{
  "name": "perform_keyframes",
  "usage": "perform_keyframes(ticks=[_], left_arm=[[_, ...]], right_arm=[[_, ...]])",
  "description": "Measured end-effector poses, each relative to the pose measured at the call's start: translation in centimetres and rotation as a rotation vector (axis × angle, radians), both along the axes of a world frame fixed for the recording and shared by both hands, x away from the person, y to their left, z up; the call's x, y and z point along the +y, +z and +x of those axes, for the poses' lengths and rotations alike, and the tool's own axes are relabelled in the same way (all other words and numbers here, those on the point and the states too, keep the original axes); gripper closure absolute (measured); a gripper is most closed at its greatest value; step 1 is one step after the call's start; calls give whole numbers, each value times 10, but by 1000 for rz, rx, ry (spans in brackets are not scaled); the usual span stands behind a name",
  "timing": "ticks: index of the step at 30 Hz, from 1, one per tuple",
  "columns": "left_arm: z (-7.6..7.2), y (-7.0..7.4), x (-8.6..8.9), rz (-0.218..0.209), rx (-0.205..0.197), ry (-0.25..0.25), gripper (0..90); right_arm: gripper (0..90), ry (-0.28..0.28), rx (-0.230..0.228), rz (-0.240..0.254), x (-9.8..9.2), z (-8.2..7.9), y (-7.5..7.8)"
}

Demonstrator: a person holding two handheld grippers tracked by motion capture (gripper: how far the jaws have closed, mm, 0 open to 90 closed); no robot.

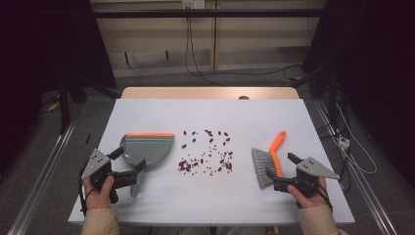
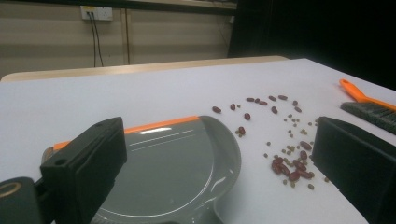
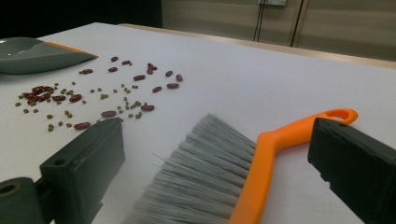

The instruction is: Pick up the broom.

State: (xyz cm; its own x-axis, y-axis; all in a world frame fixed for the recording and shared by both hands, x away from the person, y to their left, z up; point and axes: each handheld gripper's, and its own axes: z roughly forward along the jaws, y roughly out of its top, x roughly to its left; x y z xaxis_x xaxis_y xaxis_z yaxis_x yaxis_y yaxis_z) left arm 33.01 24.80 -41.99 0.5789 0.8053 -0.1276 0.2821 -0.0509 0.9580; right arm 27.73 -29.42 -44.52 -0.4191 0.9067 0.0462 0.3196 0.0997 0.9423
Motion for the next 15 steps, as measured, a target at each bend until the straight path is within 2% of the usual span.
perform_keyframes(ticks=[6, 10, 15], left_arm=[[1, 1, -2, 2, -4, -8, 32], [3, 0, -5, 4, 0, -17, 32], [4, 0, -5, 0, -5, -20, 32]], right_arm=[[41, -1, 24, 1, -3, 4, 3], [44, -44, 55, -7, -8, 17, 8], [53, -68, 79, -11, -11, 29, 8]])
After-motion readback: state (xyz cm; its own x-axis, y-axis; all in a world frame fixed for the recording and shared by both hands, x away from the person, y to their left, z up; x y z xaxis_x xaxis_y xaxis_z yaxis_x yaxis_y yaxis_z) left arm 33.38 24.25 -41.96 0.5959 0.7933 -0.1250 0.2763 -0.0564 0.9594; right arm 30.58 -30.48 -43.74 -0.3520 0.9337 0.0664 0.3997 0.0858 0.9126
